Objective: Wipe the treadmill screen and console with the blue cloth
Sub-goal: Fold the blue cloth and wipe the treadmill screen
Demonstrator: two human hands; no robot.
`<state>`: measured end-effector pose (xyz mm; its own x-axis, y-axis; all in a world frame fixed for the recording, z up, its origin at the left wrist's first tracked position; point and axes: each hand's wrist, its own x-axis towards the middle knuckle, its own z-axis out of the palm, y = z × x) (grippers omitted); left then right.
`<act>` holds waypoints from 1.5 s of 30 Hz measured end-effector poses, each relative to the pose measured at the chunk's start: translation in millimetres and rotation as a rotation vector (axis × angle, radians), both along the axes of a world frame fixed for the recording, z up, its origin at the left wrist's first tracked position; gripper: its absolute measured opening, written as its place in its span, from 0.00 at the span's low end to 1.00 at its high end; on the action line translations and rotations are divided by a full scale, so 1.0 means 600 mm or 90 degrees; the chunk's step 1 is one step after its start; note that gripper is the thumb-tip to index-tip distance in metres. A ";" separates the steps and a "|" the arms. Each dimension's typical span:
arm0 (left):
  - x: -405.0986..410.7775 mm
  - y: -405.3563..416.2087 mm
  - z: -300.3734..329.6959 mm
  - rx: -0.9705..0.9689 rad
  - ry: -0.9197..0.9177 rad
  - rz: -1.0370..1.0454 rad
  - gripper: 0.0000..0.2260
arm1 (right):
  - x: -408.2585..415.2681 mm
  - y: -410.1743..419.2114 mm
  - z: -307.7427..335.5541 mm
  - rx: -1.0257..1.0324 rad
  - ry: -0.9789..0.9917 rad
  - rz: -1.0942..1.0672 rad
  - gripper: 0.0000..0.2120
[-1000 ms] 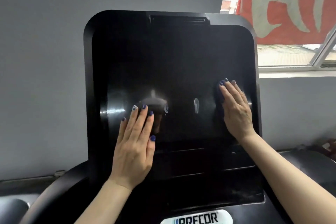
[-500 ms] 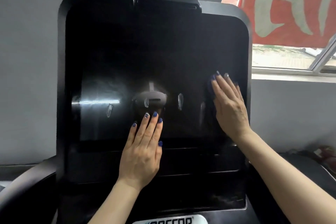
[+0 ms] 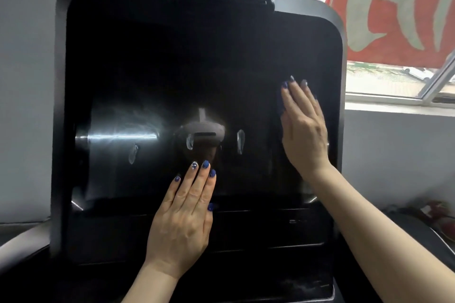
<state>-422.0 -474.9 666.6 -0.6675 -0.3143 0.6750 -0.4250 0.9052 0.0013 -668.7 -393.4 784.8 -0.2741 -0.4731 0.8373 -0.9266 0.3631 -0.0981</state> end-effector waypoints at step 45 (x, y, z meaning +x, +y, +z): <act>0.001 0.000 -0.009 -0.027 -0.009 0.008 0.24 | 0.023 0.127 -0.114 0.084 0.032 0.057 0.24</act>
